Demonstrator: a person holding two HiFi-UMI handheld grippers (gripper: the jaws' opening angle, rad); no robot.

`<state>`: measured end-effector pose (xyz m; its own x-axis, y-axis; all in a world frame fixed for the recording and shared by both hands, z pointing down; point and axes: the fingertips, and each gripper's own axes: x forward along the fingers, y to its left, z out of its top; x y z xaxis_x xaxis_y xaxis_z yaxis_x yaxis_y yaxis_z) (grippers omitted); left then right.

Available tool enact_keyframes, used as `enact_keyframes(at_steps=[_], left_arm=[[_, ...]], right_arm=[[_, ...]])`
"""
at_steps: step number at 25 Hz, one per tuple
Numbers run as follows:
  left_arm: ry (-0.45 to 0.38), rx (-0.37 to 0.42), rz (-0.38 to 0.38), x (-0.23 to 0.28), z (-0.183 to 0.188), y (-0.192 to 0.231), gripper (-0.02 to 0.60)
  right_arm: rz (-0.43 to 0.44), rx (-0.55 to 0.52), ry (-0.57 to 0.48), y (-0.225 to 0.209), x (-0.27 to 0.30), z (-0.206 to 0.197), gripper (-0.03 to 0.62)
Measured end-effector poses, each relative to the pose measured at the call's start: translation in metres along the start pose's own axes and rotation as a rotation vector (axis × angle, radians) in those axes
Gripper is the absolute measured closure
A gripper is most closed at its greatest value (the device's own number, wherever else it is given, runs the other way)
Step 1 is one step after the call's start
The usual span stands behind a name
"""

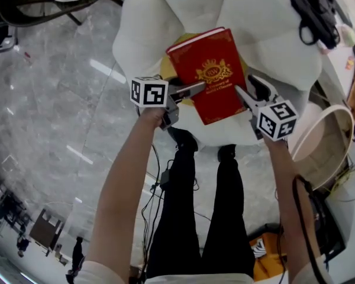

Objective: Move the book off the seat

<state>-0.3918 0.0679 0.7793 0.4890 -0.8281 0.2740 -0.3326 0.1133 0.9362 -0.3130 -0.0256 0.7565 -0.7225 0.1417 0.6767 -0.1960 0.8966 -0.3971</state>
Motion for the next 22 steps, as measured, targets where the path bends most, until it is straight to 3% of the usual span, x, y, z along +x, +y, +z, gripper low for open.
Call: enact_keyframes(at_steps=[4,10,18,22], left_arm=[[0.083,0.008,-0.044,-0.009,-0.023,-0.043,0.341],[0.191,0.01,-0.092,-0.014,-0.045,-0.1,0.341],[0.269,0.024,-0.112,0.026,-0.099,-0.166,0.344],[0.302,0.029,-0.122,0.036,-0.106,-0.17,0.345]], right_arm=[[0.062,0.033,-0.014,0.032,-0.038,-0.002,0.341],[0.073,0.1,-0.056,0.061,-0.096,-0.007,0.342],[0.066,0.197,-0.163,0.06,-0.188,-0.04,0.388],[0.053,0.205,-0.169,0.054,-0.197,-0.048,0.388]])
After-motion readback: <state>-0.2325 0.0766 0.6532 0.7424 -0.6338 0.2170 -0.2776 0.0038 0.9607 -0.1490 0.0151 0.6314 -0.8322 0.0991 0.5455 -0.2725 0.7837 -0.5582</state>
